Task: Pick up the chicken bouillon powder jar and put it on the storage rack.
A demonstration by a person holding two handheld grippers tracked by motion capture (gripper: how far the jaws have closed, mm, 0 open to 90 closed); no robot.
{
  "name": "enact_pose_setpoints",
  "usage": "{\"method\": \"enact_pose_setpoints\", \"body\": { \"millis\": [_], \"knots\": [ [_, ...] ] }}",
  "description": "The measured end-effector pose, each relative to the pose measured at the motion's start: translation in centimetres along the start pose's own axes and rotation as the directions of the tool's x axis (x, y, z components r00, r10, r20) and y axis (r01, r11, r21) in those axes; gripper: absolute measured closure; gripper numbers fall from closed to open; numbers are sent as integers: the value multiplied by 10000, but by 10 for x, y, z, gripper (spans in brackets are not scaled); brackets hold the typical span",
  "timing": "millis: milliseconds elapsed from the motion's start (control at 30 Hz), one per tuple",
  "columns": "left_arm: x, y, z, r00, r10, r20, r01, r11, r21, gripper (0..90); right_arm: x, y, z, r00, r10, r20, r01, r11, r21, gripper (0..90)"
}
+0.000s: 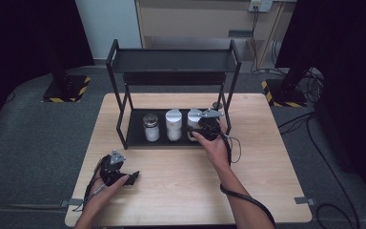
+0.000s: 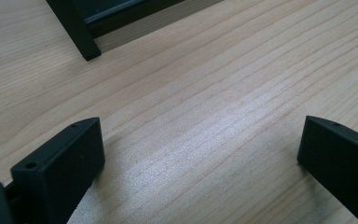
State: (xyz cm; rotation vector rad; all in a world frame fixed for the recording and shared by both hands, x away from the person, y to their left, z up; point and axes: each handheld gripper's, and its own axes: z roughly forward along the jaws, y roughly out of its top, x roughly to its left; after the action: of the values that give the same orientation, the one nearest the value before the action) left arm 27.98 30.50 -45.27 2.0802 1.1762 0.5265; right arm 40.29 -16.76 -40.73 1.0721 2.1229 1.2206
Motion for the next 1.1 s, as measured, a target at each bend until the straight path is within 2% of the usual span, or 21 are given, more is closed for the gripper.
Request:
{"method": "enact_pose_setpoints", "body": {
  "millis": [467,1100],
  "knots": [
    [1,0,0,10000,42,36,-42,10000,2,0,-1,0,4,10000,71,25,-71,10000,43,314],
    [1,0,0,10000,53,46,-53,10000,1,0,-4,-5,4,9999,-75,-69,74,9999,-68,311]
  ]
}}
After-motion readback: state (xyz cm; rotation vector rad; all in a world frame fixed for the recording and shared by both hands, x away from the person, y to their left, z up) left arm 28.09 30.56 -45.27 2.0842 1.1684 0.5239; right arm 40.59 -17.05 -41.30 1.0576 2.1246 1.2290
